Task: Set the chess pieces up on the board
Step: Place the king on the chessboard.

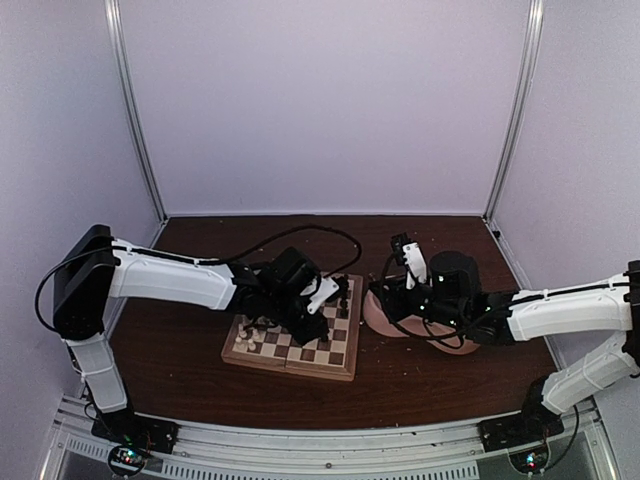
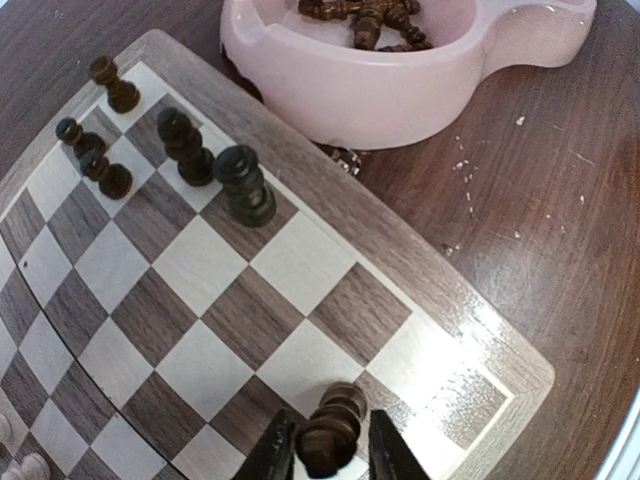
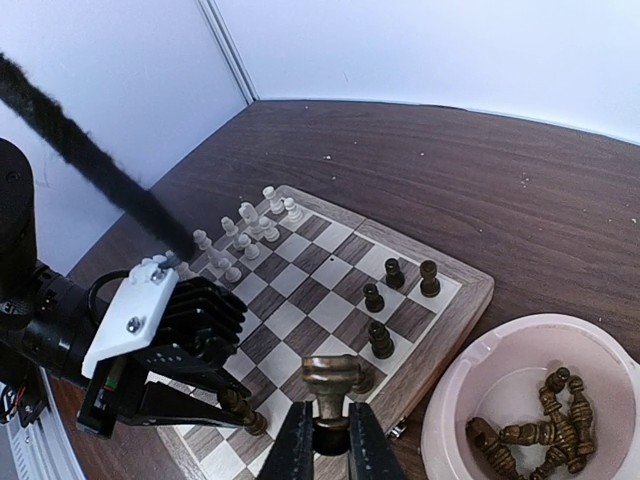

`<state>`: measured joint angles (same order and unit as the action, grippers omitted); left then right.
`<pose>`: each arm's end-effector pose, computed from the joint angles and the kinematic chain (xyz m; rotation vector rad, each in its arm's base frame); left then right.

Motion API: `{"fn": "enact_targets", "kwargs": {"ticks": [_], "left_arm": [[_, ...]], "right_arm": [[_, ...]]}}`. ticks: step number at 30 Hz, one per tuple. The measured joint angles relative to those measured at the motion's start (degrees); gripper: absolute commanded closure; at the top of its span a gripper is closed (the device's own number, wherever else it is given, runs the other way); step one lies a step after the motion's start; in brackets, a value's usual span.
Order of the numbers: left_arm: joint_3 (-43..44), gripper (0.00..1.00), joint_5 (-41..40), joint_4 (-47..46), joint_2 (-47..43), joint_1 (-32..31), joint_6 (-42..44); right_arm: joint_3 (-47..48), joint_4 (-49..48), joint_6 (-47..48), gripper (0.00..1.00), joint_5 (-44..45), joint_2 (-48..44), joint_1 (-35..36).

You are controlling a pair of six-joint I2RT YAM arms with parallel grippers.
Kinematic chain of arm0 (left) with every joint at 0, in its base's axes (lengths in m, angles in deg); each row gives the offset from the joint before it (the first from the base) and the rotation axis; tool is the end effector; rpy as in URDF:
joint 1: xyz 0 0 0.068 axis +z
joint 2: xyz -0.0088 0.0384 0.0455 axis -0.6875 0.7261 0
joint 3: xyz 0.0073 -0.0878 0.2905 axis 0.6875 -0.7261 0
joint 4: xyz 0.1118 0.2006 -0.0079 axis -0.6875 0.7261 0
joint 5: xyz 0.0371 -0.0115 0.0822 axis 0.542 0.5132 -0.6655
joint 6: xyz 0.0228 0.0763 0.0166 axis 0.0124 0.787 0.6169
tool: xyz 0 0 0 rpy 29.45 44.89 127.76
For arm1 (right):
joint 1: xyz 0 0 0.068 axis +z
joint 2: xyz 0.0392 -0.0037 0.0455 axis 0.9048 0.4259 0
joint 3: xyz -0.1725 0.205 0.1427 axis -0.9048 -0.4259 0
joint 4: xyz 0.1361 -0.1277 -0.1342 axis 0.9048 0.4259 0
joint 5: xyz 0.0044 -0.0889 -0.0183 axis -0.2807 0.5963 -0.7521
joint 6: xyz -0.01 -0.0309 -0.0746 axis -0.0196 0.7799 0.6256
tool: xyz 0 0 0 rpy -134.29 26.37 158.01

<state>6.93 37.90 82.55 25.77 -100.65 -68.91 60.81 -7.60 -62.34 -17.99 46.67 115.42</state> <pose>0.2066 -0.3288 0.2053 1.0533 2.3628 -0.5481 0.1801 0.2188 0.2638 -0.4841 1.9460 0.8393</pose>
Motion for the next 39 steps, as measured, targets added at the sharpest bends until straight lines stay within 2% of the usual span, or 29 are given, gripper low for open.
{"fn": "enact_targets", "kwargs": {"ticks": [4, 10, 15, 23, 30, 39], "left_arm": [[0.0, 0.35, -0.5, 0.3, 0.2, -0.5, 0.4], [-4.3, 0.27, -0.9, -2.8, -3.7, -0.9, -0.1], [-13.6, 0.26, -1.3, -7.1, -15.5, -0.7, -0.7], [-21.3, 0.27, -1.5, -15.4, -29.1, 1.3, -0.9], [-26.8, 0.28, -1.3, -20.3, -34.7, 1.4, 1.1], [-35.0, 0.31, 0.0, -32.6, -36.8, 0.7, 10.3]], "right_arm": [[0.0, 0.0, 0.0, 0.93, 0.0, -0.2, 0.0], [0.0, 0.0, 0.2, 0.93, -0.1, -0.4, 0.0], [0.0, 0.1, 0.8, 0.93, -2.1, -0.4, 0.0], [3.1, 1.2, 2.2, 0.93, -9.5, 1.9, 0.0], [6.0, 2.7, 3.3, 0.92, -15.0, 5.1, 0.5], [8.6, 5.0, 4.5, 0.92, -19.5, 7.2, 2.1]]}}
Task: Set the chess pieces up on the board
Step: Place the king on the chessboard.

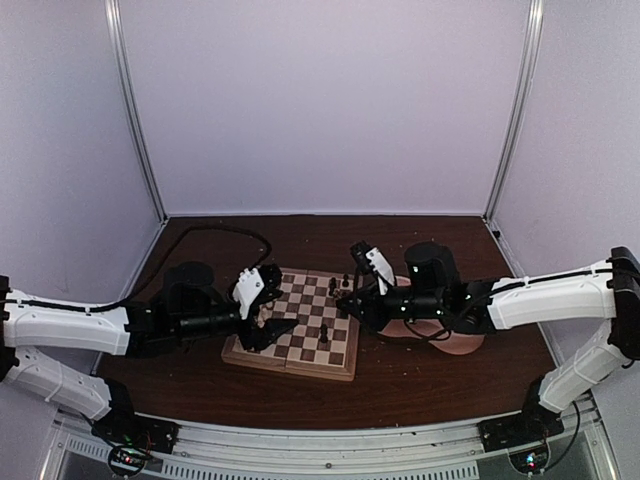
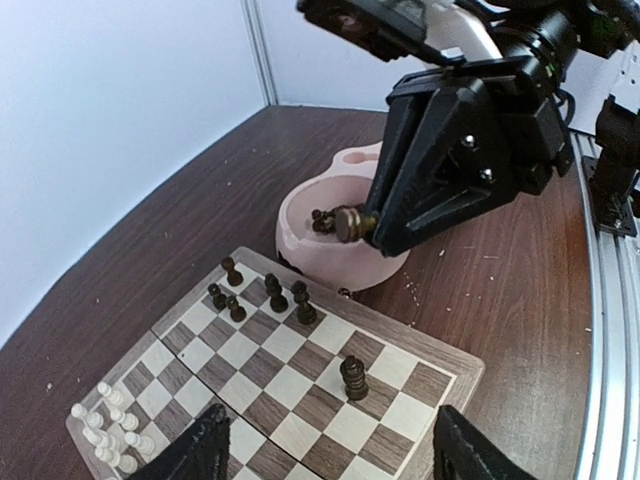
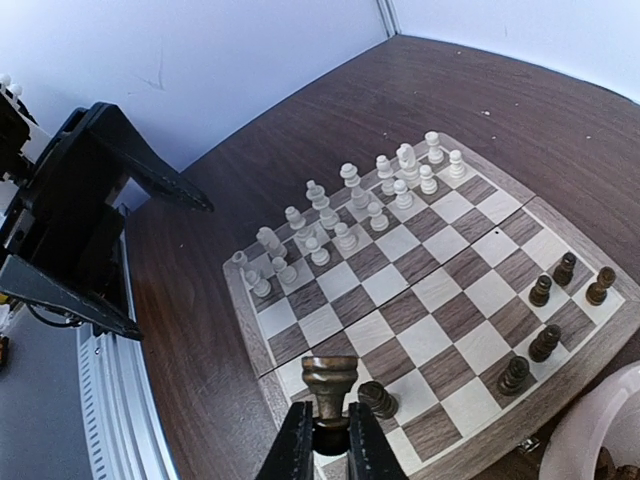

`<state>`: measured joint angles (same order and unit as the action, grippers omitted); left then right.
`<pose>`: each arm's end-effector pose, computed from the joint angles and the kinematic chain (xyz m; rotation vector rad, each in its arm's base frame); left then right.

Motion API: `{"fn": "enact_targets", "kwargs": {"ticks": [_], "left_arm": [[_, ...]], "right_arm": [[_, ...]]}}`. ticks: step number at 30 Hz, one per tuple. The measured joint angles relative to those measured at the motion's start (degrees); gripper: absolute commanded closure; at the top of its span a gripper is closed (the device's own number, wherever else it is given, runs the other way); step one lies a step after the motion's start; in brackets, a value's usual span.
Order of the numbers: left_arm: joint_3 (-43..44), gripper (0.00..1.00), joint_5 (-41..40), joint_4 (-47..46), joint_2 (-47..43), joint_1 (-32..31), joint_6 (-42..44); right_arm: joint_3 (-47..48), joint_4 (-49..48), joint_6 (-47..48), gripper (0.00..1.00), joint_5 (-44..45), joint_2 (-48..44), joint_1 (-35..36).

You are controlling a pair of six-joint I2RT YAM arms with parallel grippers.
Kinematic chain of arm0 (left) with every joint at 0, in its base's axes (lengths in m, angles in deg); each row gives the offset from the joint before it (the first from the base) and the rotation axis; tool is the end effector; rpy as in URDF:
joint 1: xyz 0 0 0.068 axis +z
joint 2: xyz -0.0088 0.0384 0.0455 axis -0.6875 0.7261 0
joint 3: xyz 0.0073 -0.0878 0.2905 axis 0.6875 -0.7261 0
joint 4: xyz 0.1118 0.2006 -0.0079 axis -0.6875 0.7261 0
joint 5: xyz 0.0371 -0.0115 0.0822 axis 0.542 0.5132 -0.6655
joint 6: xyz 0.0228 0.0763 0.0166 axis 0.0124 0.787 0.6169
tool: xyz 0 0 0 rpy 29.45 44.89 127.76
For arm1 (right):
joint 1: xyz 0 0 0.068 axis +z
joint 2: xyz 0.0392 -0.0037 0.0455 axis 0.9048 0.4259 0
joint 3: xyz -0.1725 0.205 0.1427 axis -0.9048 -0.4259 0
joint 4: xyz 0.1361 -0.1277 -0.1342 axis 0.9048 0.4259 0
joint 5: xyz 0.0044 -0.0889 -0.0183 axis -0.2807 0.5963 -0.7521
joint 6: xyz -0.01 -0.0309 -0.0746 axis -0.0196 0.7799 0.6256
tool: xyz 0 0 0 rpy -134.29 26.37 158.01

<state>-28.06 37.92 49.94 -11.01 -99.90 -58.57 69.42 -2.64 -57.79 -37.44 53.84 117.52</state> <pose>0.1369 -0.2145 0.2700 0.9680 1.7090 -0.7217 0.1725 0.2647 0.2691 -0.8582 1.9483 1.1001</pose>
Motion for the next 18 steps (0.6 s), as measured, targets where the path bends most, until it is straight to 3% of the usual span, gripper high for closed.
{"fn": "enact_targets", "kwargs": {"ticks": [10, 18], "left_arm": [[-3.5, 0.32, 1.2, -5.3, -1.8, -2.0, 14.3], [-1.4, 0.36, 3.2, 0.9, -2.6, -3.8, 23.1]], "right_arm": [[3.7, 2.5, 1.3, 0.91, -5.6, 2.5, 1.9], [5.7, 4.5, 1.7, 0.91, -8.8, 4.3, 3.0]]}}
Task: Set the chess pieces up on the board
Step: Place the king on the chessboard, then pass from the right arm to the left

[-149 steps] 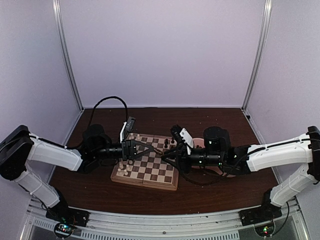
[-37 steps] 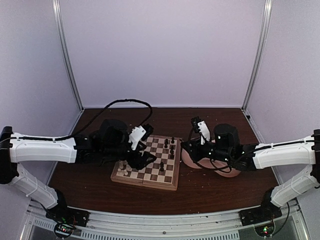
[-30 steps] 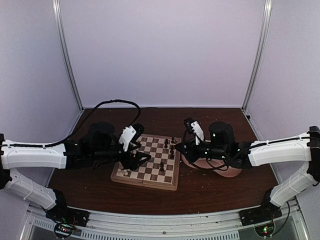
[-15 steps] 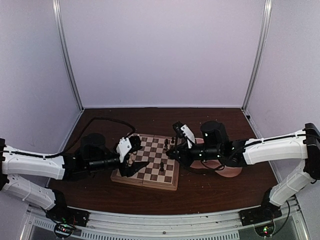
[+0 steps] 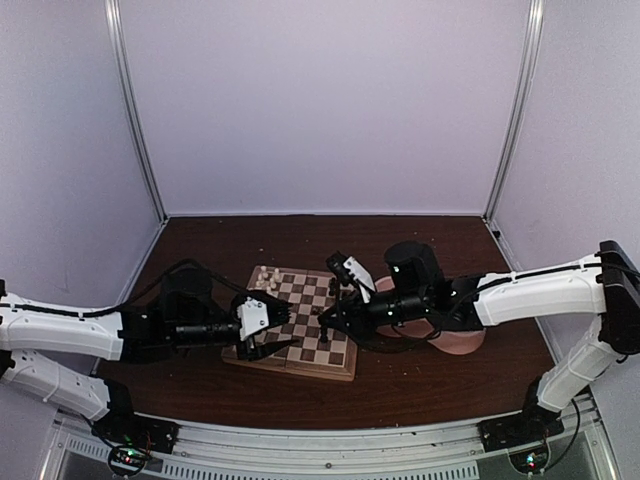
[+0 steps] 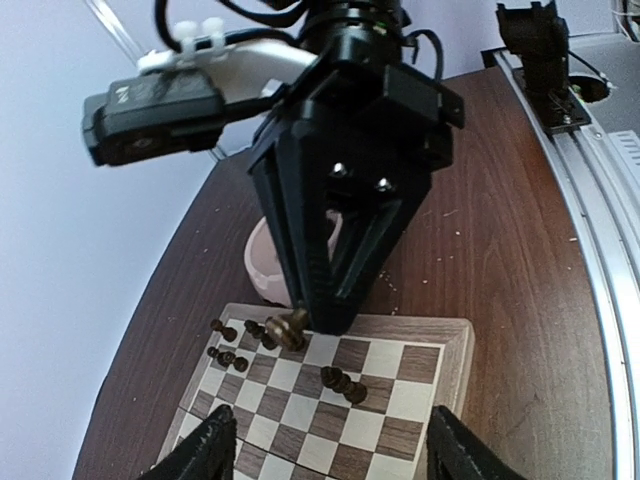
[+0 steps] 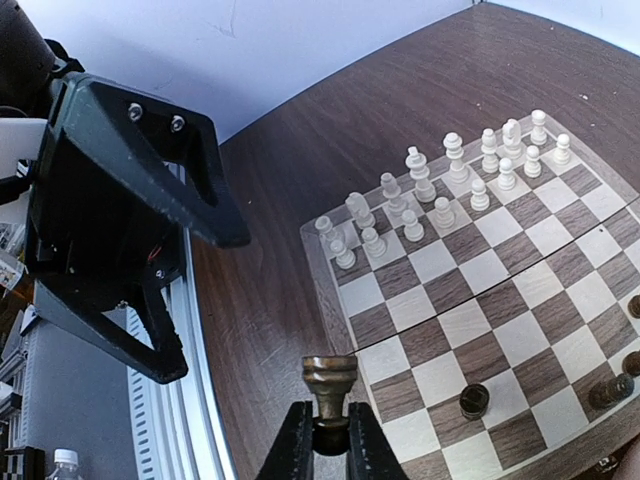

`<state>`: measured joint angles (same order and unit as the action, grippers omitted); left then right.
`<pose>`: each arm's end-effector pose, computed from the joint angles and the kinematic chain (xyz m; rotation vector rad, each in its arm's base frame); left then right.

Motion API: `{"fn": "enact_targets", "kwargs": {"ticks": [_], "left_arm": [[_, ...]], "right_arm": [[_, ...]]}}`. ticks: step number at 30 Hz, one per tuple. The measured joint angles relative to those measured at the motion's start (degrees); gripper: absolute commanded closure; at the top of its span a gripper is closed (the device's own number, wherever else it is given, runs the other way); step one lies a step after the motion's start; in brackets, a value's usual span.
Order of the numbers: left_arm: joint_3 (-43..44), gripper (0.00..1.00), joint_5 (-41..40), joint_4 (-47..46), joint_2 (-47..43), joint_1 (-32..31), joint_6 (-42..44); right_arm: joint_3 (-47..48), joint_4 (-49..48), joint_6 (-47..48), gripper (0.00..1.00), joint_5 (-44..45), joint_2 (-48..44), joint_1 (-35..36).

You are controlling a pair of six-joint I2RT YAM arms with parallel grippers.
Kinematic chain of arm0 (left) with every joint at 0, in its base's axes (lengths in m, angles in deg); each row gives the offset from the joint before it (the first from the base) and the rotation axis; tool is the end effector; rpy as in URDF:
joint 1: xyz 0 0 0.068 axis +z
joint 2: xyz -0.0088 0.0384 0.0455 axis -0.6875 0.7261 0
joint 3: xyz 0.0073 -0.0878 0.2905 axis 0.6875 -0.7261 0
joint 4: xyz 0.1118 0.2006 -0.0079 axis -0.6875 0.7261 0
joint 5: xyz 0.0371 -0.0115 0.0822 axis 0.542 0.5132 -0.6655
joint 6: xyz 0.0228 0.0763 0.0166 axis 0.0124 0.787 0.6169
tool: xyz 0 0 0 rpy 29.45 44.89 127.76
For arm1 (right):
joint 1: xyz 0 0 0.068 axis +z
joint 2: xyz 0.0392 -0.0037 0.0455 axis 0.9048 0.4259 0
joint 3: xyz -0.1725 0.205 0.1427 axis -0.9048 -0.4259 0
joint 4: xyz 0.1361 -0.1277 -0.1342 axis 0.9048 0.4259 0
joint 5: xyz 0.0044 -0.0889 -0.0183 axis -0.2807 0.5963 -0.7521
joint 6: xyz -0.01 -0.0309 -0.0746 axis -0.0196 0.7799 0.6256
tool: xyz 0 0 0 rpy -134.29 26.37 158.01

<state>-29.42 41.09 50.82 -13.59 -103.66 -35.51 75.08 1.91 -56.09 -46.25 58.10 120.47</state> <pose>0.1138 -0.2156 0.2702 1.3411 1.3844 -0.5521 0.1598 0.2927 0.2710 -1.0597 1.9483 1.2425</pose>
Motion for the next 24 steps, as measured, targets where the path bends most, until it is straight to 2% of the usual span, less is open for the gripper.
{"fn": "enact_targets", "kwargs": {"ticks": [9, 24], "left_arm": [[1.9, 0.38, 3.3, 4.0, 0.7, -0.5, 6.1], [2.0, 0.43, 4.0, 5.1, 2.4, -0.5, 7.4]], "right_arm": [[5.0, 2.2, -0.1, 0.91, -8.5, 4.2, 1.0], [6.8, 4.3, 0.0, 0.91, -16.5, 7.6, 1.9]]}}
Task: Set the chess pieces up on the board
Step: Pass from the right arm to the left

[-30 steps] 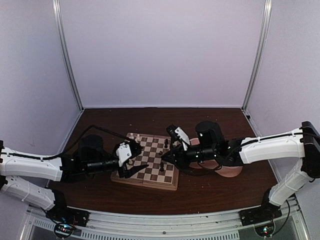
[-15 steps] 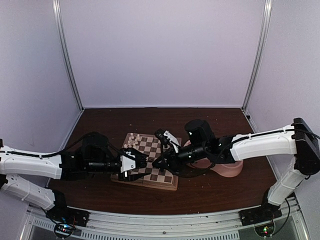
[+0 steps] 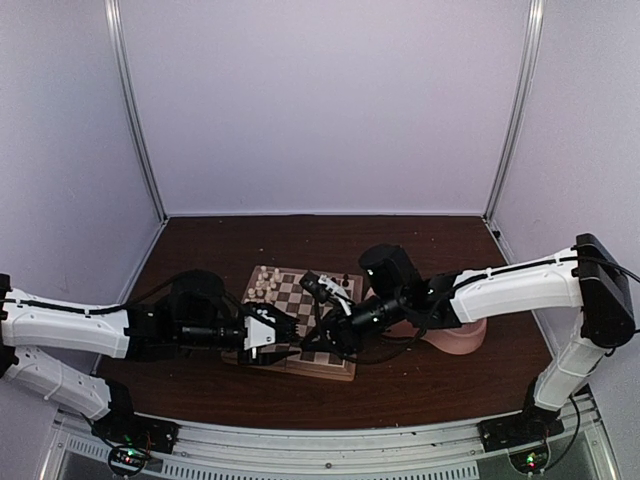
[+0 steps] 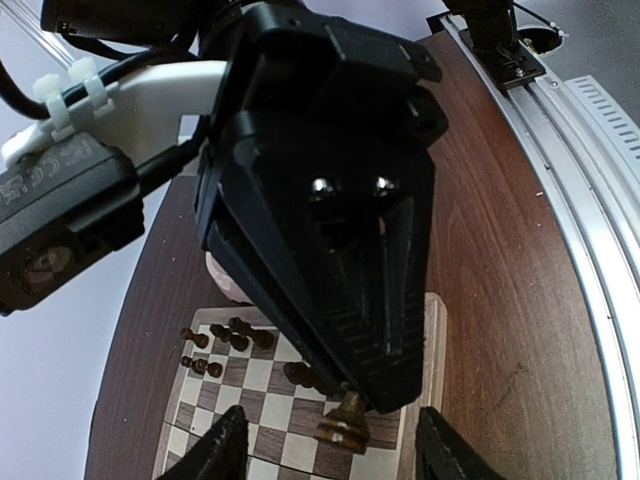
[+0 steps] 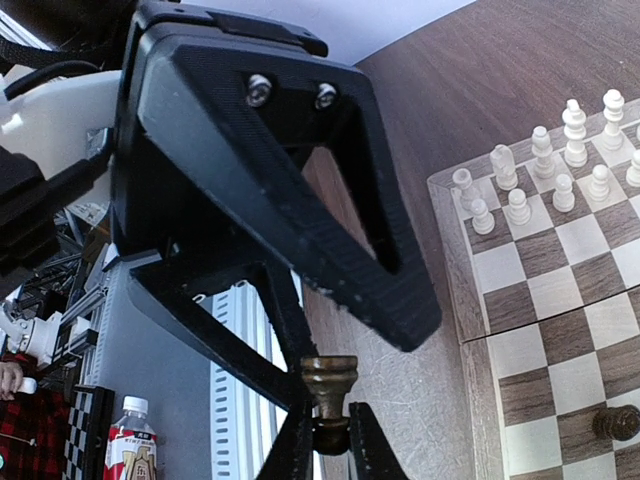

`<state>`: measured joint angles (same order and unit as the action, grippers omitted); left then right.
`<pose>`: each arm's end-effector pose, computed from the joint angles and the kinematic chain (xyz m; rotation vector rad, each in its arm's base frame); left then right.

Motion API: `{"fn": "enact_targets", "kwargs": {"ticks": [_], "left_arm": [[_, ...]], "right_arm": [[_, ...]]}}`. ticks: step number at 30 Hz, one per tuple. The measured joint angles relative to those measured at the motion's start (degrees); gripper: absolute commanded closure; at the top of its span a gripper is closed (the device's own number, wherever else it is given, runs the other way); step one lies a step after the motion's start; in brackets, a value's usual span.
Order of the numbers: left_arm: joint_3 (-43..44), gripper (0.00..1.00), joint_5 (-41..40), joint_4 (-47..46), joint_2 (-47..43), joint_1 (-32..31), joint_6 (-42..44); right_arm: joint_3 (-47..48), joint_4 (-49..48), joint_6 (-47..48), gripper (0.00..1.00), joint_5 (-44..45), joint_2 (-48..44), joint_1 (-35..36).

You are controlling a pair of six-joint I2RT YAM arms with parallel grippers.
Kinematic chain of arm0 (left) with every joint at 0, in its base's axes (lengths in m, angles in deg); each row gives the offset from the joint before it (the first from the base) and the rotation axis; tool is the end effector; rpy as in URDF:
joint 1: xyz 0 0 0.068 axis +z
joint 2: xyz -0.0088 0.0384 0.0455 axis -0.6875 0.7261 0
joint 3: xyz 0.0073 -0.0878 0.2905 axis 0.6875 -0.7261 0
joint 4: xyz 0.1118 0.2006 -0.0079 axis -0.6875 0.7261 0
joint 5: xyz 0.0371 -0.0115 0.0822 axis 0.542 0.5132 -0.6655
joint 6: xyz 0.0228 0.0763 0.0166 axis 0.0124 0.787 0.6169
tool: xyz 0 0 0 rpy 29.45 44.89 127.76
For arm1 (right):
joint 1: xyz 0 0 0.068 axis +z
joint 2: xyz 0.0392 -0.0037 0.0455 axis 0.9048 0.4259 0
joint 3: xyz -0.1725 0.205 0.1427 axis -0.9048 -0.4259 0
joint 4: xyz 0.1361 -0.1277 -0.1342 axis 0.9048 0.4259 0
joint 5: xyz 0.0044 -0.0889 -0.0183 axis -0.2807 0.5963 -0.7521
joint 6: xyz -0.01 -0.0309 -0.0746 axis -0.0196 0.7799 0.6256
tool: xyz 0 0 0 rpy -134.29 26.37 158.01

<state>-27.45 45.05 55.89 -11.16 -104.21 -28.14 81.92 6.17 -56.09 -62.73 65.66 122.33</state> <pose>0.1101 -0.2236 0.2608 1.5261 1.3219 -0.5272 0.1483 0.3251 0.2637 -1.3048 1.9613 1.5266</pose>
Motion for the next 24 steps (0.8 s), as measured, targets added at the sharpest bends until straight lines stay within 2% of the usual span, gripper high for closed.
{"fn": "enact_targets", "kwargs": {"ticks": [9, 13, 18, 22, 24], "left_arm": [[0.1, 0.68, 1.4, 1.1, 0.4, 0.0, 0.2], [0.2, 0.71, 2.0, 1.4, 0.4, 0.0, 0.6], [0.2, 0.64, 2.3, 1.4, 0.4, 0.0, 0.7], [0.2, 0.69, 2.6, 1.5, 0.3, 0.0, 0.7], [0.2, 0.76, 2.7, 1.8, 0.3, 0.0, 0.8]], "right_arm": [[0.4, 0.5, 0.4, 0.9, -0.8, 0.0, 0.4], [0.6, 0.5, 0.6, 0.9, -0.8, 0.0, 0.4], [0.7, 0.7, 0.7, 0.9, -0.8, 0.0, 0.5], [0.7, 1.0, 0.8, 0.9, -0.7, 0.2, 0.6], [0.8, 1.0, 0.8, 0.9, -0.7, 0.5, 0.6]]}}
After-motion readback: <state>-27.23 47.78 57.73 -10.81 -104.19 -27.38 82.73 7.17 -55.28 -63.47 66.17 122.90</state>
